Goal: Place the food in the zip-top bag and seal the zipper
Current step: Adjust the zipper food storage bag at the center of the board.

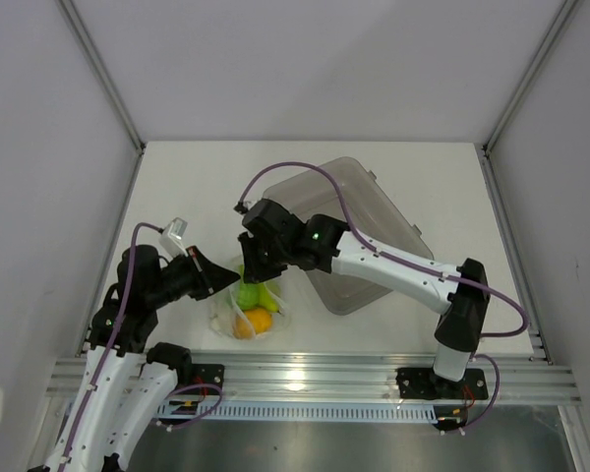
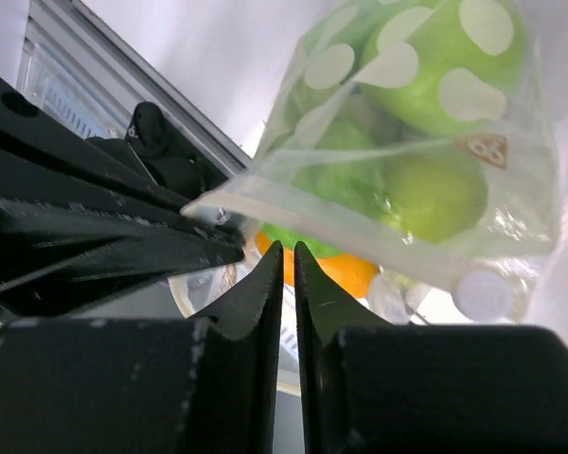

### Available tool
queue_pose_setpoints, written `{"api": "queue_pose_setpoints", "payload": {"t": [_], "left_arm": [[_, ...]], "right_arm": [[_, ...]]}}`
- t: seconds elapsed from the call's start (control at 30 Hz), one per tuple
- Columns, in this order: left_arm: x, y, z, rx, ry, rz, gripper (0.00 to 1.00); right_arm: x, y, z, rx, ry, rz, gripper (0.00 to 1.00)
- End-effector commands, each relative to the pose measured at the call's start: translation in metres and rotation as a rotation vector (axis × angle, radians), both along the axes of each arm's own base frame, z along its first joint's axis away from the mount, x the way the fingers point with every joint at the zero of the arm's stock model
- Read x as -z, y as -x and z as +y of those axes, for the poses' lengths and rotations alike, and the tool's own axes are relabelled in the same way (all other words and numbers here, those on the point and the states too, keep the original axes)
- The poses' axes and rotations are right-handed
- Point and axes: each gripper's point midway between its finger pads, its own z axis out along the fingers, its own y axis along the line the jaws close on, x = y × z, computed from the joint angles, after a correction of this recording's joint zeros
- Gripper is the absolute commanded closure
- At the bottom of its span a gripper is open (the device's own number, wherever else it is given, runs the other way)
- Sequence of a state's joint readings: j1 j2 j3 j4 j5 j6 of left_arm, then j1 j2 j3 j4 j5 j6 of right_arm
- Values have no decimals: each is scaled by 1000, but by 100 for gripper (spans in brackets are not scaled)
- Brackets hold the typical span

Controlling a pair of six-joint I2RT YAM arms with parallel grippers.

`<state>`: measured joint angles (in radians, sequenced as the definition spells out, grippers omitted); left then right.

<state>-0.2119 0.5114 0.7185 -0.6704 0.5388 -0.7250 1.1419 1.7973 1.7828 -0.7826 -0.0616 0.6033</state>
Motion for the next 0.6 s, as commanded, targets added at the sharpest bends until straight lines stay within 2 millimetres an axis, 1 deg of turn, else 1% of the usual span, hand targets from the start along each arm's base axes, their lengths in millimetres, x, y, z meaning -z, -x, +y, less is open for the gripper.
{"api": "queue_pose_setpoints", "payload": {"t": [0.0,0.03,0.07,0.1,0.13,0.17,0.2,0.27,0.3,0.33,0.37,0.4,0.43,0.47,0.5,0.53,0.57], "left_arm": [[-5,0,-3,25,2,-29,99],[-6,0,-3,27,2,-30,99],[-6,0,-3,28,2,-29,99],[-8,0,-3,30,2,-34,99],[-11,-1,-3,26,2,-42,99],[-10,-1,-3,26,-2,-40,99],[-12,-1,-2,23,-4,-47,99],[-13,-2,-2,22,-7,-46,99],[-12,-3,-2,21,-9,-41,99],[-13,-3,-2,22,-8,-44,99],[-14,-3,-3,23,-2,-43,99],[-14,-4,-3,22,1,-45,99],[-13,-4,-4,25,5,-41,99],[-14,-4,-4,25,8,-44,99],[-14,-4,-4,27,10,-41,99],[-16,-4,-4,26,13,-43,99],[-16,-4,-5,27,14,-46,99]], "right_arm": [[-33,-2,-11,53,-75,-62,88],[-36,1,-14,53,-79,-61,82],[-38,-3,-21,79,-71,-80,78],[-45,-1,-29,100,-75,-96,72],[-47,0,-35,112,-70,-101,68],[-48,0,-42,124,-63,-103,62],[-46,3,-53,135,-58,-103,51],[-41,7,-63,150,-42,-97,44],[-37,7,-68,165,-26,-105,35],[-29,14,-75,169,-7,-95,31],[-23,18,-78,173,5,-87,27],[-16,20,-81,179,16,-77,20],[-4,26,-84,190,34,-57,17],[2,31,-85,192,41,-45,13],[7,32,-87,201,46,-37,8],[17,36,-91,220,62,-22,7],[22,36,-95,235,70,-14,5]]}}
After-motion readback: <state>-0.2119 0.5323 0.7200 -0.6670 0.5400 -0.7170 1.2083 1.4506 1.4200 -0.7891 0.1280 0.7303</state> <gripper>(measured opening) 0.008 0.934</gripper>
